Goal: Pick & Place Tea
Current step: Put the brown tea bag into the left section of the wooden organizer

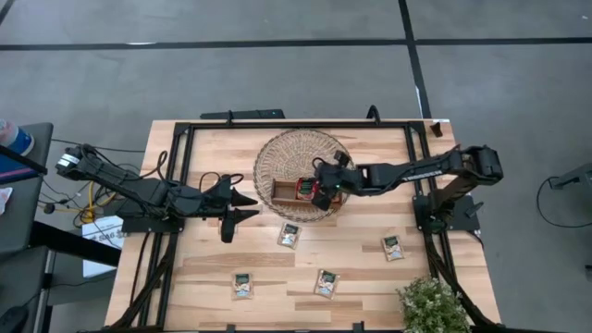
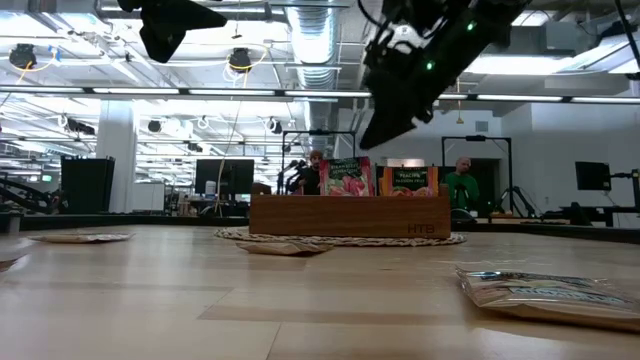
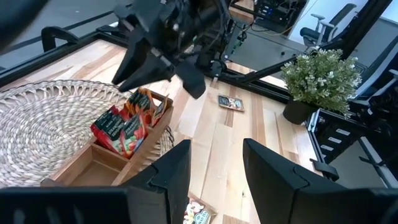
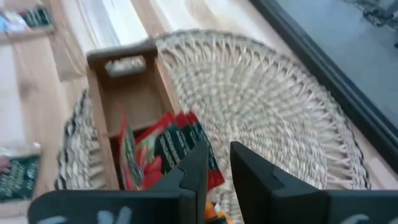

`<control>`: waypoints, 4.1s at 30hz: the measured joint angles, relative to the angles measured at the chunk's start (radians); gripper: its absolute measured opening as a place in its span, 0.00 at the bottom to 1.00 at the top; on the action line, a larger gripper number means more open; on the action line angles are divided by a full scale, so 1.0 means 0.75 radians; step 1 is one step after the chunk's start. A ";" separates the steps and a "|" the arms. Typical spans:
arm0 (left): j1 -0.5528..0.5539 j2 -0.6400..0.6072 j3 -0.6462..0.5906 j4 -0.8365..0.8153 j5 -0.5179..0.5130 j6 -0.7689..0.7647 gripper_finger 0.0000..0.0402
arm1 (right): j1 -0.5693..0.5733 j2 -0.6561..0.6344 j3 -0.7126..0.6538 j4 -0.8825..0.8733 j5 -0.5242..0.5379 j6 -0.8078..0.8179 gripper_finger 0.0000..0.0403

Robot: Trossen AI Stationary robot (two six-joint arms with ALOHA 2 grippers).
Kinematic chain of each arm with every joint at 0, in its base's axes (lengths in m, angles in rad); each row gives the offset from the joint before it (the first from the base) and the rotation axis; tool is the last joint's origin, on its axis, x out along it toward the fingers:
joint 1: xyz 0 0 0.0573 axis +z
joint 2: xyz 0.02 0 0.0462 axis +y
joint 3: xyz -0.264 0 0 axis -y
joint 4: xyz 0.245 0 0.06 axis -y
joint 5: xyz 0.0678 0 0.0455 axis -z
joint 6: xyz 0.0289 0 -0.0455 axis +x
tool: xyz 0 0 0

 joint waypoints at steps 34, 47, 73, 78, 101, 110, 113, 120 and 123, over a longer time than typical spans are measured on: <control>-0.068 0.000 -0.001 -0.284 0.203 -0.284 0.34 | 0.738 -0.473 -0.068 -1.407 -0.703 0.519 0.17; -0.068 0.000 -0.001 -0.281 0.200 -0.325 0.34 | 0.726 -0.396 -0.259 -1.156 -0.692 0.371 0.59; -0.067 0.000 -0.001 -0.281 0.174 -0.394 0.34 | 0.714 -0.396 -0.578 -0.873 -0.725 0.424 0.50; -0.067 0.000 -0.001 -0.281 0.169 -0.395 0.34 | 0.714 -0.369 -0.594 -0.827 -0.720 0.445 0.49; -0.067 0.000 -0.001 -0.266 0.149 -0.395 0.34 | 0.689 -0.323 -0.548 -0.779 -0.690 0.714 0.02; -0.067 0.000 -0.001 -0.156 0.112 -0.430 0.34 | 0.750 -0.325 -0.359 -0.800 -0.552 0.801 0.00; -0.067 0.000 -0.001 -0.145 0.096 -0.476 0.34 | 0.785 -0.325 -0.236 -0.834 -0.454 0.838 0.00; -0.067 0.000 -0.001 -0.115 0.053 -0.653 0.34 | 0.848 -0.322 0.079 -0.982 -0.090 0.873 0.00; -0.067 0.001 -0.001 -0.070 0.053 -0.706 0.34 | 0.845 -0.273 0.220 -1.053 0.022 0.808 0.00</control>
